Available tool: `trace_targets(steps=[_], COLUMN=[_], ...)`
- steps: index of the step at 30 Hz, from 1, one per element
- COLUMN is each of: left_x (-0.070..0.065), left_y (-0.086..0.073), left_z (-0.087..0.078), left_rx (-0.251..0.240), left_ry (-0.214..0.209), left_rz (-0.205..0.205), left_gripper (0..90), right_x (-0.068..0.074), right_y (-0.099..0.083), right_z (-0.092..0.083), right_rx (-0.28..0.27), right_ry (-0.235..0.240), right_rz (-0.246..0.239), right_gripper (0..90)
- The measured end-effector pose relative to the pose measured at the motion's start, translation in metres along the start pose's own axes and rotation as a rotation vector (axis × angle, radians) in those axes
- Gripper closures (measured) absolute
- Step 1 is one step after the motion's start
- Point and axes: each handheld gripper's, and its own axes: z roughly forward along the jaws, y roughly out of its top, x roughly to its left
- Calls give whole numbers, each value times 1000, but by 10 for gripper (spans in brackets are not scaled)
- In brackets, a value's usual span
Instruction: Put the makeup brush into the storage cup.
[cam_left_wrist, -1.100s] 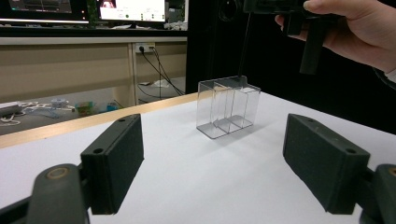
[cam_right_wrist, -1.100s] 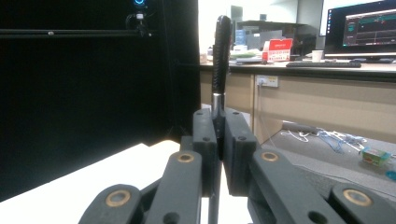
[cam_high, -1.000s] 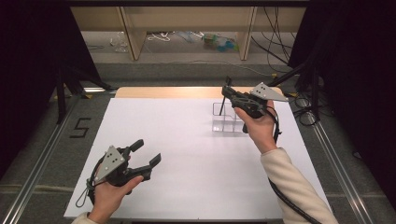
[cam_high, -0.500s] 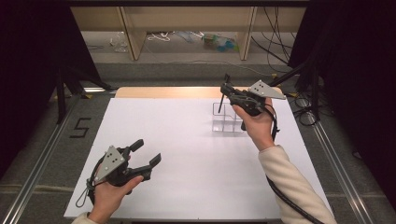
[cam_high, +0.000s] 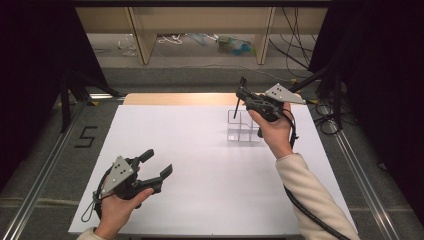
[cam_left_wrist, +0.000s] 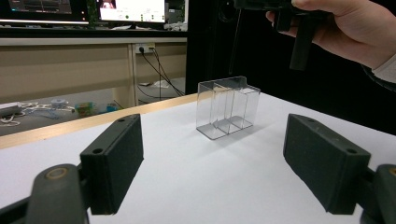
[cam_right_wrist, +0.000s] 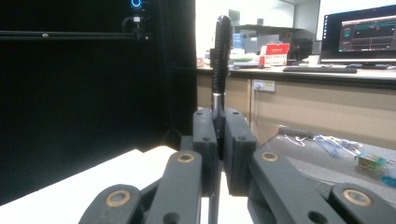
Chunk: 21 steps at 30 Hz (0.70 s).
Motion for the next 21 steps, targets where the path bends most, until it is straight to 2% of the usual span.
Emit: trace_targets(steps=[6, 21], left_x=[0, 0], left_y=[0, 0], left_z=[0, 0], left_rx=[0, -1], left_ry=[-1, -1], left_rz=[0, -1], left_gripper=[200, 200], right_x=[-1, -1], right_y=[0, 0], right_z=[2, 4], right_rx=[-10, 2], right_ry=[1, -3], right_rz=[-1, -4], right_gripper=[855, 855])
